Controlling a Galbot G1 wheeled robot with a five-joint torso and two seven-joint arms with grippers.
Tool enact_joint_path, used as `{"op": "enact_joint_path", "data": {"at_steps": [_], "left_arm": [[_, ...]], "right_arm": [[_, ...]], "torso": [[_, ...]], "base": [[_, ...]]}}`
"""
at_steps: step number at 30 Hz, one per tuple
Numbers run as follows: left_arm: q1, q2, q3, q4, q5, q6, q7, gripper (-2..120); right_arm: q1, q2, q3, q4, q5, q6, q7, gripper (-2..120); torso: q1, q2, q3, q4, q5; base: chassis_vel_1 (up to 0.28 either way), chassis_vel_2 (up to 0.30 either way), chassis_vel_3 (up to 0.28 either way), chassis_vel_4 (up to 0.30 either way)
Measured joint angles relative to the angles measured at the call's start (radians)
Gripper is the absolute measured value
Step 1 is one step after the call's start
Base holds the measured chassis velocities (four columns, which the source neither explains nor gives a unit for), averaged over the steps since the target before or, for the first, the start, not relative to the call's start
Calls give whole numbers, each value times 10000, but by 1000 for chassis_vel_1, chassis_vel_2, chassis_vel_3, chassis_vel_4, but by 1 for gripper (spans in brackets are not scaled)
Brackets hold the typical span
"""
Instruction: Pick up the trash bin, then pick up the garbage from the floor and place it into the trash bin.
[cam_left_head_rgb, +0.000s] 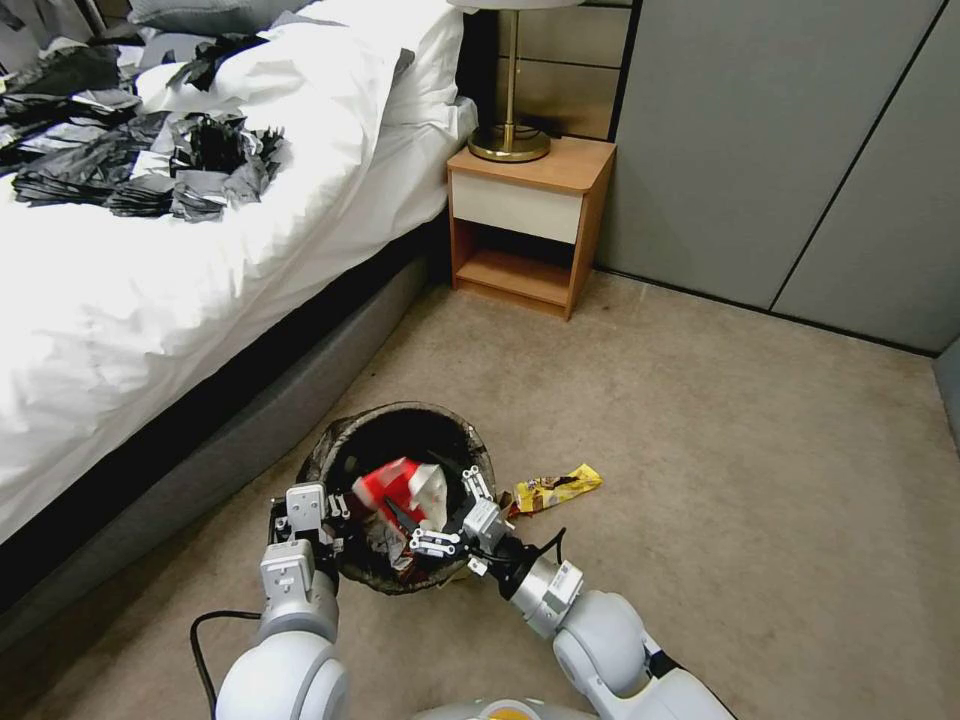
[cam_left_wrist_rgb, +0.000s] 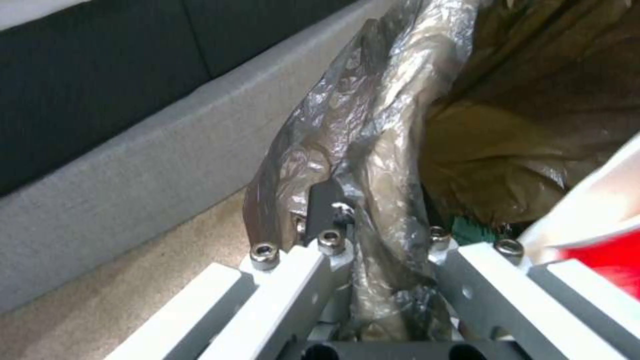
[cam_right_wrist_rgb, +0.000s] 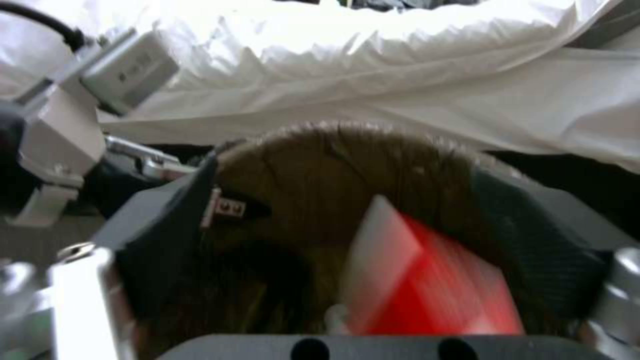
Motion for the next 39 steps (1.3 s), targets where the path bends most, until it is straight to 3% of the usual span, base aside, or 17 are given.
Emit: {"op": "enact_joint_path", "data": {"at_steps": [13, 19, 26, 29, 39], "left_arm": [[-27, -3, 9, 58, 10, 0, -4, 1], [-87, 14, -19, 136, -3, 3, -3, 1], [-179, 37, -148, 265, -45, 3, -2, 1], [-244, 110, -333, 265, -209, 3, -1, 1], [-315, 219, -552, 166, -464, 32, -4, 1]], "right_arm": [[-50, -80, 145, 328, 5, 17, 16, 100], [-198, -92, 486, 1131, -122, 109, 249, 100], [-1062, 171, 1536, 3699, -889, 248, 1340, 100], [-1984, 221, 2135, 4773, -1071, 254, 2296, 100], [-3866, 339, 3058, 4764, -1636, 617, 3502, 100]], "torso": [[1, 0, 0, 0, 0], [0, 0, 0, 1, 1], [0, 0, 0, 0, 0], [0, 0, -1, 0, 0], [0, 0, -1, 0, 0]], "base": [[0, 0, 0, 0], [0, 0, 0, 0], [0, 0, 0, 0], [0, 0, 0, 0], [0, 0, 0, 0]]}}
